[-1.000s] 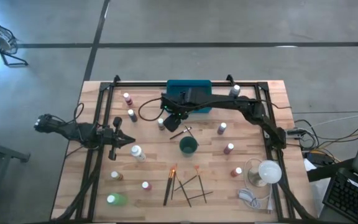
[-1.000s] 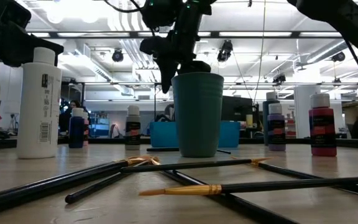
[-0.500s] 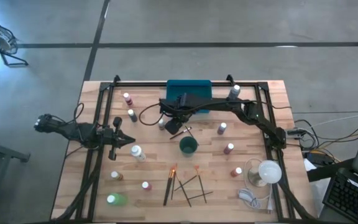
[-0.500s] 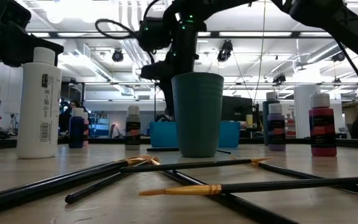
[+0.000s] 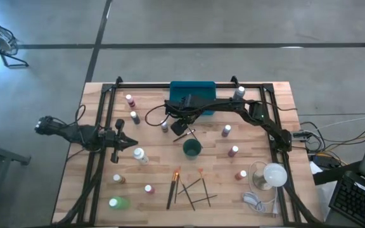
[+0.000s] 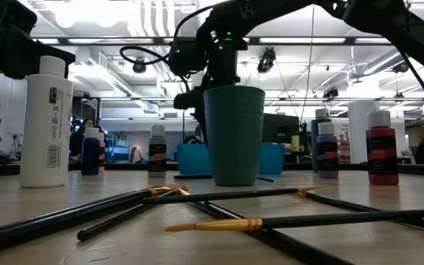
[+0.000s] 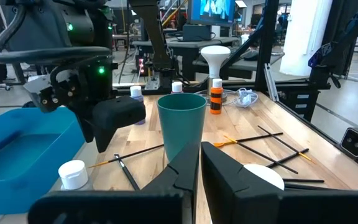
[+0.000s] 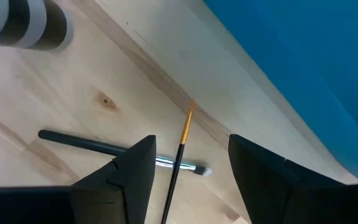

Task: Pick & Place Paint Supplies
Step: Put the yellow paint brush into the green cup

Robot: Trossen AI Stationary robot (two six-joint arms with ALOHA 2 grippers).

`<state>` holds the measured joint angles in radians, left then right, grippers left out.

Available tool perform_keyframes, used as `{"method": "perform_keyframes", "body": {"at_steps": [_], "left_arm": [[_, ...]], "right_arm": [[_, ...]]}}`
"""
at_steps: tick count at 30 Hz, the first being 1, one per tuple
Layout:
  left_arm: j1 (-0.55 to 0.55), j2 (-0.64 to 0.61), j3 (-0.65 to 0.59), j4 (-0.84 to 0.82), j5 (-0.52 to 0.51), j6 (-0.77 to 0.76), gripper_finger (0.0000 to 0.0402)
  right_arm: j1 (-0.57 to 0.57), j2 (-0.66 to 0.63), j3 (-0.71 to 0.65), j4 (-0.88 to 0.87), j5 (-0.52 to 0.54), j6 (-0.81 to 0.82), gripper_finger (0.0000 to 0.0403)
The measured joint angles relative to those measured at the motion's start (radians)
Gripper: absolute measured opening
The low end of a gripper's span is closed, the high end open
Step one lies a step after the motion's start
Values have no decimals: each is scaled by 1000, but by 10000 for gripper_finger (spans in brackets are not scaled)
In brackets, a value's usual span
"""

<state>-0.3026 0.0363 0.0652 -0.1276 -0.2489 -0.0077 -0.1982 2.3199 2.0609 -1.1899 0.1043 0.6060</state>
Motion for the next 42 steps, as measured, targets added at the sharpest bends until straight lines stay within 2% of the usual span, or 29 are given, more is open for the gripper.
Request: {"method": "perform_keyframes", "body": {"at_steps": [15, 31, 42], "left_arm": [[0, 0, 0, 0, 0, 0, 26], [0, 0, 0, 0, 0, 0, 26], [0, 0, 0, 0, 0, 0, 26]], "right_arm": [[-5, 0, 0, 26, 0, 44, 176], [-3, -3, -24, 55, 0, 48, 210], [2, -3, -22, 51, -5, 73, 194]]}}
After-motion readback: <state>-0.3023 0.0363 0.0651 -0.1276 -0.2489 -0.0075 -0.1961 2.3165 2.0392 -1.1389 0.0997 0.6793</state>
